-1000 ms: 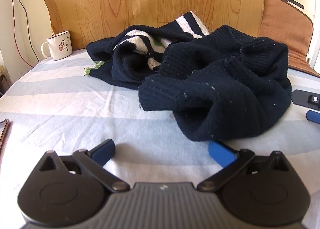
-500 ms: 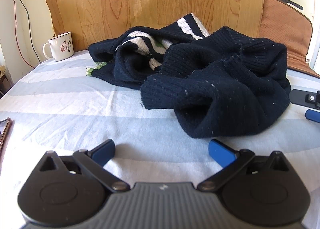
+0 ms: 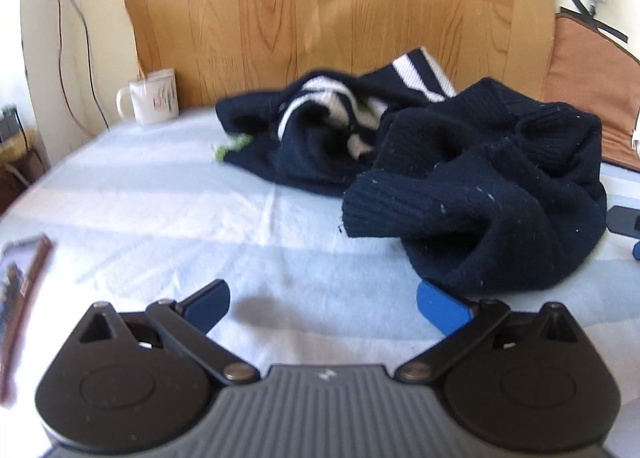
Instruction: Fold small clothes
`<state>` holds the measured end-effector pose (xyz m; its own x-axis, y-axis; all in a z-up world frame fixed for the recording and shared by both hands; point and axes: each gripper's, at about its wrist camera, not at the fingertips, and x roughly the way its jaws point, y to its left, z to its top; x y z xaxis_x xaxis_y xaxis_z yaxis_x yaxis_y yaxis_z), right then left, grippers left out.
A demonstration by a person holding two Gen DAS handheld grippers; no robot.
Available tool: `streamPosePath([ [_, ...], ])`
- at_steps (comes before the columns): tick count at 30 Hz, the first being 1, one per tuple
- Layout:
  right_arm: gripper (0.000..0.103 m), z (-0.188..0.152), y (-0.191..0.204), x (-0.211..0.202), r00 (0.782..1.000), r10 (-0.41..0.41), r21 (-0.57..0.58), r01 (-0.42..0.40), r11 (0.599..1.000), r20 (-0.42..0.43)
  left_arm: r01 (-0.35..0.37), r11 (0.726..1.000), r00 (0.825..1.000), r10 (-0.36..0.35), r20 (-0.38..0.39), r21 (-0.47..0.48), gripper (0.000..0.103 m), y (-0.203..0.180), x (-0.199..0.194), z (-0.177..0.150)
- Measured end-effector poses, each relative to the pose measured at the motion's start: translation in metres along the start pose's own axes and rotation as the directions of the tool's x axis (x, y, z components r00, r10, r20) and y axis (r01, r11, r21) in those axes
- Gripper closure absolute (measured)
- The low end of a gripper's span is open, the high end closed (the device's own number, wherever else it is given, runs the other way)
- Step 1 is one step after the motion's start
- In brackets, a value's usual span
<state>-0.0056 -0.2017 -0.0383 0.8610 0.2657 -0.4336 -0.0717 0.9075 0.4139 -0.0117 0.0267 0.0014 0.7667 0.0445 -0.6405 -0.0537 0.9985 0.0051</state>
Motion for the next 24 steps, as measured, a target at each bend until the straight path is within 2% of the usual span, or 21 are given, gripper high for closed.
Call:
streamPosePath([
  [2, 0.0, 0.0, 0.0, 0.0, 1.0, 0.0, -0.001, 0.0, 1.0, 0.0, 0.003, 1.0, 1.0, -0.004, -0.017, -0.013, 0.0, 0.002, 0.003, 0.0],
  [18, 0.0, 0.0, 0.0, 0.0, 1.0, -0.002, -0.004, 0.002, 1.0, -0.001, -0.005, 1.0, 1.0, 0.005, -0.01, 0.004, 0.0, -0.001, -0.001, -0.008],
  [24, 0.0, -0.005, 0.016, -0.003, 0.998, -0.063, -0.079, 0.063, 0.995, 0.007, -0.004, 1.0, 1.0, 0.004, -0.006, -0.001, 0.0, -0.001, -0.002, -0.008],
])
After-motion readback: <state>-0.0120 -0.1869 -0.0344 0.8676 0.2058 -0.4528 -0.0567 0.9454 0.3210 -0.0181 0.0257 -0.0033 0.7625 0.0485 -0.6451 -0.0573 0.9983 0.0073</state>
